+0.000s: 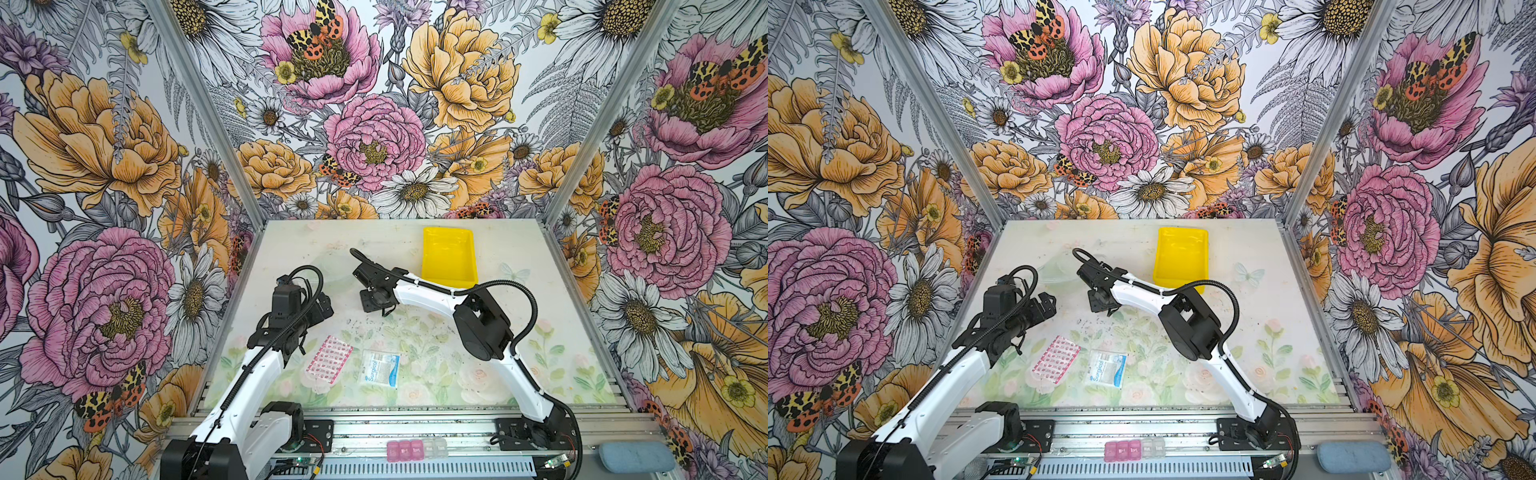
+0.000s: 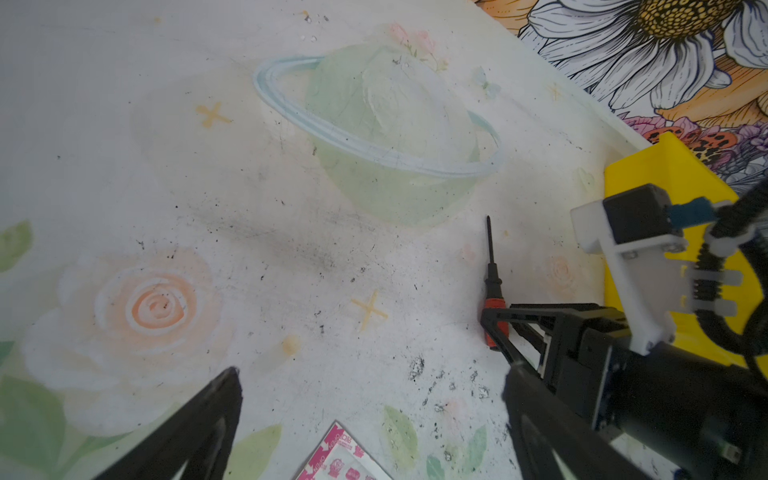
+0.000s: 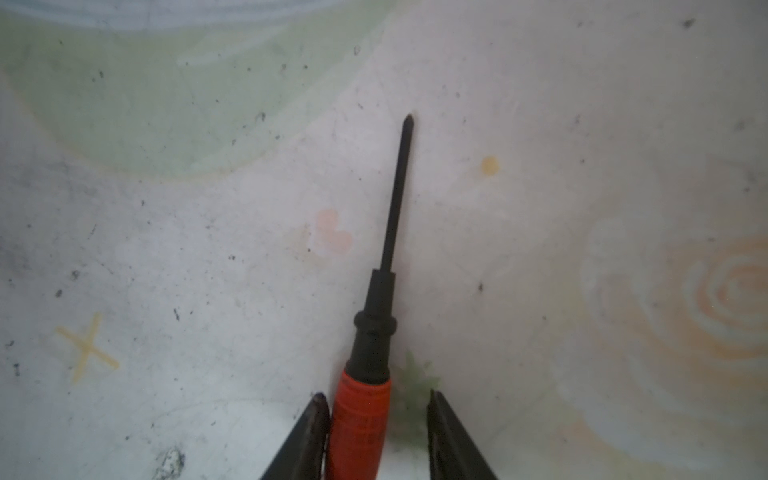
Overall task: Put the screwdriver in the bin
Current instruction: 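Lower the right gripper and close it on the screwdriver's red handle, then lift the screwdriver with the right gripper and carry it over the yellow bin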
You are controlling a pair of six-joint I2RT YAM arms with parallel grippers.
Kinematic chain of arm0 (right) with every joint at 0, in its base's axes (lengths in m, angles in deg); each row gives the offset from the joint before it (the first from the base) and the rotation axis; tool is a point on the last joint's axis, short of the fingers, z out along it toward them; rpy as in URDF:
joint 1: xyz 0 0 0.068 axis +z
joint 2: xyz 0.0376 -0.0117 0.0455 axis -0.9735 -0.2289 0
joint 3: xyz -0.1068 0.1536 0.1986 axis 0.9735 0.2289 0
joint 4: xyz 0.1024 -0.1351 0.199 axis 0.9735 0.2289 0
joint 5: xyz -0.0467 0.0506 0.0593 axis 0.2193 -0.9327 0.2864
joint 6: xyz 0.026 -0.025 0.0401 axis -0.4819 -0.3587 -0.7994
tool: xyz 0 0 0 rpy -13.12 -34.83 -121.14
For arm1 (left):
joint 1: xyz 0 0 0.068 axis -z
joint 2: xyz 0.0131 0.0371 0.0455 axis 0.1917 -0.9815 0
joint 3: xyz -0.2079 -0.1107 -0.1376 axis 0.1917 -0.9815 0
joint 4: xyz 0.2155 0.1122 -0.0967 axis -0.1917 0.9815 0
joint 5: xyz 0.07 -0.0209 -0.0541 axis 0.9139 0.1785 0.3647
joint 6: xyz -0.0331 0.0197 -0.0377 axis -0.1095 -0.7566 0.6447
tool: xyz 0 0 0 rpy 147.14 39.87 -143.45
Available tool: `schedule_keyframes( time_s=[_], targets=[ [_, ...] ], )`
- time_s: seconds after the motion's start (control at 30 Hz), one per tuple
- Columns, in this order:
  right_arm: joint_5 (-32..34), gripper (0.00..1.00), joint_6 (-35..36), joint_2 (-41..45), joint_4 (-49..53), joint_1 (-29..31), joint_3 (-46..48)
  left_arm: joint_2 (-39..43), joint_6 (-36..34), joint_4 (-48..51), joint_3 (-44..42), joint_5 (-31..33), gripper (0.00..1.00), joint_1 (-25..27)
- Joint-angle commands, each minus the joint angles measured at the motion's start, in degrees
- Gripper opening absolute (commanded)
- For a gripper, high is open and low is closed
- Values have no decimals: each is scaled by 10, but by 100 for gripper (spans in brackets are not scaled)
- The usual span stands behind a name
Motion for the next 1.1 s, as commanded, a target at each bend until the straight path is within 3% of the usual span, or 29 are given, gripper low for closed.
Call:
schedule_keyframes(
  time_s=[0.0, 0.23, 0.37, 0.67, 1.07],
  targets=[
    [3, 30, 0, -20, 6, 2, -12, 5, -1, 4, 0, -4, 99, 3],
    [10, 8, 0, -13, 8, 1, -9, 3, -2, 4, 2, -3, 98, 3],
    [12, 1, 2, 4, 7, -1, -5, 3, -5, 4, 4, -2, 99, 3],
    [12, 0, 5, 79, 7, -3, 12, -6, -18, 0, 21, 1, 99, 5],
    [42, 0, -2, 222, 7, -20, 115, -43, -80, -7, 65, 18, 99, 36]
  ],
)
